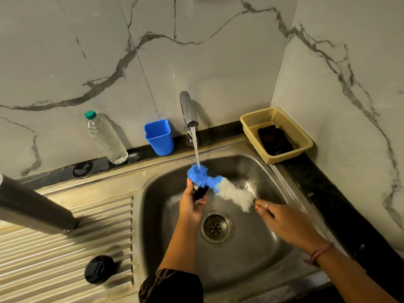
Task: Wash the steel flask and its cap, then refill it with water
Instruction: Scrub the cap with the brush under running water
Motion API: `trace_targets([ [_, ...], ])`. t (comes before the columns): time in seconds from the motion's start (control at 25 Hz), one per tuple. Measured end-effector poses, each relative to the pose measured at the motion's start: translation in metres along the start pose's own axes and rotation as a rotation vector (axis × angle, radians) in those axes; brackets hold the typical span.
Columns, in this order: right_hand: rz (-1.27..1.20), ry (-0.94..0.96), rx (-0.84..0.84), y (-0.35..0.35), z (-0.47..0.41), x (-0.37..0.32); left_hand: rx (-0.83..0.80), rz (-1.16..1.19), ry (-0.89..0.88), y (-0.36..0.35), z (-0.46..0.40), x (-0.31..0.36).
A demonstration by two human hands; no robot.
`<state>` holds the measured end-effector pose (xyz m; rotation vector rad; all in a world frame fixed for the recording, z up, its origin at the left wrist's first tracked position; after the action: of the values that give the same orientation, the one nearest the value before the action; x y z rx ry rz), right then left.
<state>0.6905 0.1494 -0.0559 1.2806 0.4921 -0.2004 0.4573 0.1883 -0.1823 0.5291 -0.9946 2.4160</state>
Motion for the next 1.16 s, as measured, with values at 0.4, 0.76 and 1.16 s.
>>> trace_targets([
  [0.4, 0.024, -0.001, -0.021, -0.022, -0.002, -0.004, -0.094, 0.013, -0.08, -0.005, -0.004, 0.008],
  [0.76, 0.085, -0.049, 0.033, -0.019, 0.001, 0.002, -0.045, 0.05, -0.087, -0.009, -0.006, 0.013],
  [1.16, 0.117, 0.007, 0.046, -0.015, 0.008, -0.021, -0.086, 0.052, -0.072, -0.024, 0.003, 0.014],
])
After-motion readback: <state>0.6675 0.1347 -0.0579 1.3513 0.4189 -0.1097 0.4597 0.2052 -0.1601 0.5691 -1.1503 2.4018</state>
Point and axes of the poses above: each hand's wrist, its own z-axis away from the middle knuckle, its own y-axis out of the back of the hand, x = y × z, the point moved 10 cm from there along -z, towards the middle knuckle
